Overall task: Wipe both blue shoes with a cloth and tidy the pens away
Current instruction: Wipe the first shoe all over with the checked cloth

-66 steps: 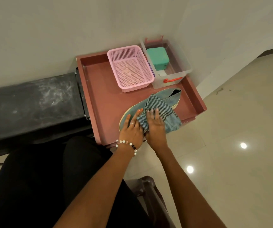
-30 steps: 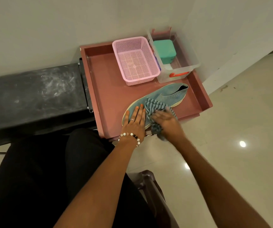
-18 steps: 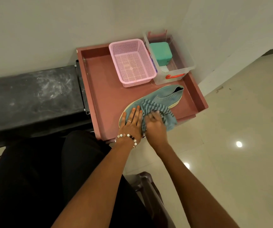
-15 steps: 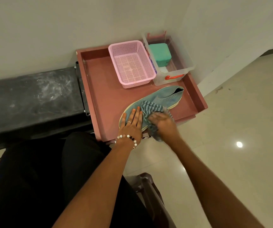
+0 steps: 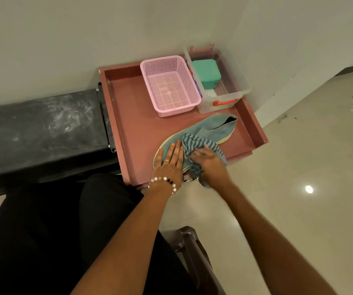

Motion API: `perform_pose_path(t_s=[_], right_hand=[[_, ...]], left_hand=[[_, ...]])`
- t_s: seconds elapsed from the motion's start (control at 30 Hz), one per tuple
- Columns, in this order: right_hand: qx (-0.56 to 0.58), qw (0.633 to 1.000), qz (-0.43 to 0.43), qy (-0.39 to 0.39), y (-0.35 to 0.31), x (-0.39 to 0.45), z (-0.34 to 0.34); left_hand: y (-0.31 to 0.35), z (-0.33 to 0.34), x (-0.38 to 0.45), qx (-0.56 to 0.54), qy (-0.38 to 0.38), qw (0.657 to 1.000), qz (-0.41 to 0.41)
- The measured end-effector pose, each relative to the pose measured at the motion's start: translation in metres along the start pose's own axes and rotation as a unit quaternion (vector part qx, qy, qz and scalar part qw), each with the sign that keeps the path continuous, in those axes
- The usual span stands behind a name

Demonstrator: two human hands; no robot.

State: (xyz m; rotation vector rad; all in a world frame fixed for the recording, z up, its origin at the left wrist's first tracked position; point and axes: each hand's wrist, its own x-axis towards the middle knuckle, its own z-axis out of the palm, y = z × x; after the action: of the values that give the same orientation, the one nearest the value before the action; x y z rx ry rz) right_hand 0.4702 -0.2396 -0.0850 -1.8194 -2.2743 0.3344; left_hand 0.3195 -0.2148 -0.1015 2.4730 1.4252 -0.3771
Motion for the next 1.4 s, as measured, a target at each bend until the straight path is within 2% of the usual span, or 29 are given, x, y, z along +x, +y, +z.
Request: perform_pose_path(t_s=[0.07, 0.17, 0.23, 0.3, 0.33, 0.43, 0.5, 0.57, 0.6, 0.63, 0.67, 0.7, 0.77, 0.8, 0.83, 0.87, 0.9, 0.93, 0.97, 1.0, 1.03, 1.07, 1.1, 1.13, 1.2, 1.3, 1.4], right_hand=[[-0.015, 0.998, -0.011, -0.059, 0.035, 0.010, -0.019], [-0.072, 0.993, 0.083, -0.042, 0.061, 0.031, -0.023], [-0.077, 0.983, 0.166, 0.021, 0.045, 0.030, -0.005], [0.010, 0.958, 0.272, 0.090, 0.009, 0.025, 0.012], [0.025, 0.952, 0.287, 0.103, -0.009, 0.023, 0.019], [0.014, 0.974, 0.192, 0.120, -0.046, 0.011, 0.034], [0.057, 0.980, 0.140, 0.127, -0.048, 0.002, 0.025], [0.144, 0.973, 0.155, 0.092, -0.030, -0.003, 0.002], [0.210, 0.958, 0.189, 0.037, -0.022, -0.005, -0.013], [0.305, 0.924, 0.232, 0.002, -0.013, -0.007, -0.025], [0.393, 0.872, 0.290, 0.006, -0.002, -0.007, -0.036], [0.443, 0.819, 0.362, 0.046, 0.009, -0.008, -0.045], [0.487, 0.707, 0.477, 0.187, 0.025, -0.011, -0.059], [0.496, 0.657, 0.504, 0.261, 0.027, -0.013, -0.064], [0.494, 0.621, 0.514, 0.325, 0.025, -0.013, -0.068], [0.473, 0.609, 0.514, 0.376, 0.021, -0.011, -0.070], [0.439, 0.622, 0.501, 0.410, 0.013, -0.007, -0.072], [0.405, 0.656, 0.473, 0.426, 0.003, -0.002, -0.071], [0.372, 0.708, 0.430, 0.420, -0.006, 0.004, -0.064], [0.325, 0.784, 0.379, 0.370, -0.014, 0.010, -0.052], [0.247, 0.871, 0.328, 0.270, -0.018, 0.016, -0.036], [0.158, 0.934, 0.285, 0.145, -0.019, 0.020, -0.017], [0.083, 0.963, 0.254, 0.041, -0.020, 0.022, -0.002], [0.049, 0.969, 0.243, -0.026, -0.022, 0.024, 0.009], [0.023, 0.971, 0.226, -0.073, -0.027, 0.025, 0.016], [-0.045, 0.990, 0.111, -0.071, -0.029, 0.012, 0.021], [-0.102, 0.993, 0.018, -0.064, -0.009, -0.001, 0.013]], left_hand=[[0.000, 0.001, 0.001, -0.001, 0.003, 1.000, 0.000], [-0.001, 0.003, 0.003, -0.002, 0.005, 1.000, -0.006], [0.000, 0.002, 0.002, 0.008, 0.003, 1.000, -0.005], [0.000, 0.002, 0.003, 0.003, 0.004, 1.000, -0.004], [0.000, 0.002, 0.003, 0.002, 0.006, 1.000, -0.006], [-0.001, -0.002, 0.001, 0.020, -0.016, 1.000, 0.001], [-0.002, -0.001, 0.000, 0.025, -0.015, 1.000, 0.004], [-0.002, -0.005, 0.000, 0.025, -0.015, 1.000, 0.009], [-0.002, -0.006, 0.000, 0.025, -0.020, 0.999, 0.013], [-0.002, -0.006, 0.000, 0.025, -0.023, 0.999, 0.017], [-0.002, -0.006, 0.000, 0.020, -0.023, 0.999, 0.016], [-0.002, -0.006, 0.000, 0.009, -0.018, 1.000, 0.013], [-0.002, -0.004, 0.002, -0.004, -0.004, 1.000, 0.009], [-0.002, -0.004, 0.001, -0.001, 0.002, 1.000, 0.008], [-0.002, -0.004, 0.000, 0.003, 0.006, 1.000, 0.008], [-0.002, -0.004, -0.001, 0.006, 0.009, 1.000, 0.010], [-0.002, -0.005, -0.001, 0.008, 0.012, 1.000, 0.011], [-0.002, -0.005, -0.002, 0.010, 0.016, 1.000, 0.012], [-0.002, -0.005, -0.003, 0.011, 0.021, 1.000, 0.013], [-0.002, -0.004, -0.003, 0.013, 0.023, 1.000, 0.013], [-0.002, -0.003, -0.003, 0.017, 0.024, 1.000, 0.012], [-0.002, -0.003, -0.003, 0.021, 0.021, 0.999, 0.012], [-0.002, -0.004, -0.002, 0.023, 0.015, 1.000, 0.014], [-0.001, -0.005, -0.001, 0.018, 0.007, 1.000, 0.016], [-0.001, -0.005, 0.001, 0.015, -0.004, 1.000, 0.016], [-0.002, -0.004, 0.000, 0.008, -0.007, 1.000, 0.017], [-0.001, -0.003, 0.000, -0.005, 0.004, 1.000, 0.009]])
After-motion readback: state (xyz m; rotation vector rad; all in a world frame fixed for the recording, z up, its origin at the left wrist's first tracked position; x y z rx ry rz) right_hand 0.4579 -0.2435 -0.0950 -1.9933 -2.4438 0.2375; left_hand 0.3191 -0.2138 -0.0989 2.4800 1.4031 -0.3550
